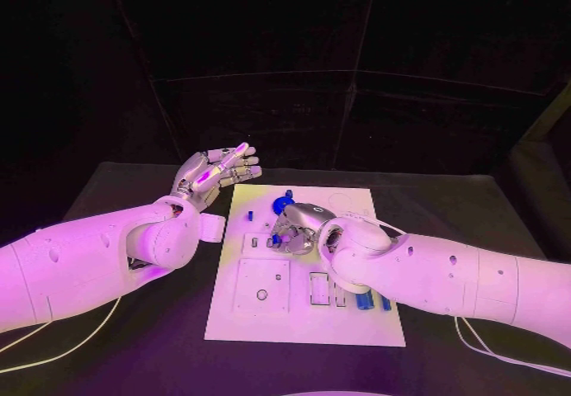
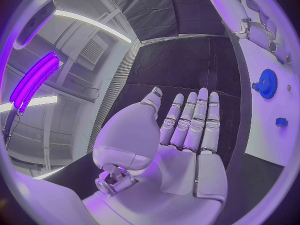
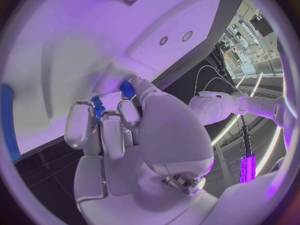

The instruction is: Assemble the parts on the task board

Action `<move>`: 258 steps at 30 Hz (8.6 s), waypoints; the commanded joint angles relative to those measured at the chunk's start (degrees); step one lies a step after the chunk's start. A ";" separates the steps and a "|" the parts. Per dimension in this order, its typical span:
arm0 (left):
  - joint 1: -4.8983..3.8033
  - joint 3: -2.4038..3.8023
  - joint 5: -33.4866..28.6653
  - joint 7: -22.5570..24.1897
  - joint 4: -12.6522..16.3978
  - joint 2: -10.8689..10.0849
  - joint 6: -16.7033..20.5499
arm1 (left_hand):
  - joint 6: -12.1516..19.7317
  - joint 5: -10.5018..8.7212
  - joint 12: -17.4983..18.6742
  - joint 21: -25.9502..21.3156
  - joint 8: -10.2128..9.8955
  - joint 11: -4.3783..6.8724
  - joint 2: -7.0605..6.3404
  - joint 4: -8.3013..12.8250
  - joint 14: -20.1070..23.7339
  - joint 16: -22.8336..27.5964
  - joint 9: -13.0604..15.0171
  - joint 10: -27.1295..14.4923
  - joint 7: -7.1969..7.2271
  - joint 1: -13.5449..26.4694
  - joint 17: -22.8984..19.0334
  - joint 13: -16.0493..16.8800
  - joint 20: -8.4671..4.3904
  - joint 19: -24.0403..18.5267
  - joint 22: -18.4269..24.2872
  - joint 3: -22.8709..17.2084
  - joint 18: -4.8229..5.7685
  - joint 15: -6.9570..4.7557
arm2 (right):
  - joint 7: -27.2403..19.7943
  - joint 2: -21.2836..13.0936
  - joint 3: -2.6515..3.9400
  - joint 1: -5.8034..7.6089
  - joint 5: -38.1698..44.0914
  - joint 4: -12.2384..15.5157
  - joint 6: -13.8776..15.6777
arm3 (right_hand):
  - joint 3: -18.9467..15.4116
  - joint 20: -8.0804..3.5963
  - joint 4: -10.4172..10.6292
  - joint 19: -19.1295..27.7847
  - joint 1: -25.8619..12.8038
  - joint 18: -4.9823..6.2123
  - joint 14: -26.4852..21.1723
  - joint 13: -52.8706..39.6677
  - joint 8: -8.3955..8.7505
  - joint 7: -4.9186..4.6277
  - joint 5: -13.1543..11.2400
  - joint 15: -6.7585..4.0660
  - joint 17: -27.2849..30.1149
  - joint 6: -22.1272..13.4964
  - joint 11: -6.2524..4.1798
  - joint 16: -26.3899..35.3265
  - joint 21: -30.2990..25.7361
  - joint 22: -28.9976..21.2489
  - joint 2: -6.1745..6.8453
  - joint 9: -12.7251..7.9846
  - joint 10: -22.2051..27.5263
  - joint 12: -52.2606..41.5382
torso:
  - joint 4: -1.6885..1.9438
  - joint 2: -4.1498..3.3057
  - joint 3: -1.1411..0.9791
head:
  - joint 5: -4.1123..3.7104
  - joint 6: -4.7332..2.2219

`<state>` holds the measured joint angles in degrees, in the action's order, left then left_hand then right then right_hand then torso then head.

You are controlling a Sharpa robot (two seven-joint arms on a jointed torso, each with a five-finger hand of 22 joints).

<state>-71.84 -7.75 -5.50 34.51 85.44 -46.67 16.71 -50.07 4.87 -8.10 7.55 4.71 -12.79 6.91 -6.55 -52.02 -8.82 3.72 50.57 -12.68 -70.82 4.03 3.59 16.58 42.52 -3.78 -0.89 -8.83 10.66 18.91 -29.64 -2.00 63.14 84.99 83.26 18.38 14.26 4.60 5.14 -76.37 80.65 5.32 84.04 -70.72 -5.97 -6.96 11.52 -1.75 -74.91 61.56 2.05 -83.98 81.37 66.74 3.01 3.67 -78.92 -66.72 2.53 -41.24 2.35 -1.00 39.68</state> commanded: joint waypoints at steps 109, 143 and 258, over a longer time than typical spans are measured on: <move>1.06 -1.20 3.91 -26.74 2.18 -0.38 -23.94 | -18.02 -1.69 -44.19 41.33 6.32 13.35 9.98 -10.26 -36.70 -78.87 3.76 24.53 8.94 20.20 79.35 37.85 -14.20 25.28 -24.13 17.74 -1.65 -14.72 | -27.38 -12.93 1.61 0.25 -12.69 12.61 17.27 | 1.36 -0.18 -1.16 -0.54 -0.25 -0.85 3.98 0.66 0.52 -0.22 0.08 -0.22 -5.01 -0.20 0.03 -0.42 0.64 1.13 0.50 0.22 0.29 1.12 | -0.23 0.44 -0.16 | 0.29 -1.49; 1.03 -1.20 7.70 -26.36 0.30 -0.80 -20.24 | -13.43 -1.73 -40.85 42.57 4.51 12.19 9.35 -10.03 -36.00 -77.81 4.43 21.47 7.51 17.96 76.33 34.23 -13.75 23.79 -25.13 16.99 -1.43 -13.93 | -26.55 -12.99 1.61 0.25 -12.07 13.28 17.69 | 1.60 -0.15 -1.35 -0.55 -0.33 -0.86 3.99 0.72 0.58 -0.21 -0.52 -0.20 -5.07 -0.01 0.04 -0.44 0.67 1.18 0.55 0.25 0.33 1.26 | -0.19 0.47 -0.27 | 0.53 -1.33; -0.09 -1.15 -3.85 1.64 3.73 -4.40 -2.13 | -1.56 -1.40 -23.68 24.04 8.58 4.78 6.93 -2.77 -9.26 -41.01 2.73 -1.10 0.86 2.53 20.92 14.37 -5.97 9.74 -12.76 15.74 -1.67 -6.53 | 6.69 0.99 1.20 -0.67 6.81 1.11 1.97 | -5.39 0.92 2.38 2.66 -7.64 0.14 3.09 9.52 2.21 -1.62 -1.39 0.94 -1.52 -7.19 1.42 2.33 -2.13 -4.26 6.14 0.12 6.15 12.48 | -0.28 0.44 -0.21 | 0.67 1.25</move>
<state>-71.82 -8.97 -9.32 35.99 89.16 -51.15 14.92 -51.99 3.37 -32.13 31.77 12.93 -7.89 13.84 -9.71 -61.32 -50.09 6.52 49.55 -11.75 -67.89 25.02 18.01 10.62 51.96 -16.59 14.76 -9.70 4.01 25.37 -28.60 -0.82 62.40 92.09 84.18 16.51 9.41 5.31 7.25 -73.80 73.41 5.32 84.05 -61.25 -3.77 -8.58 9.92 -1.32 -74.94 54.61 3.50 -81.87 79.59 62.51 9.18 3.73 -73.15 -54.35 2.26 -40.79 2.13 -0.35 40.92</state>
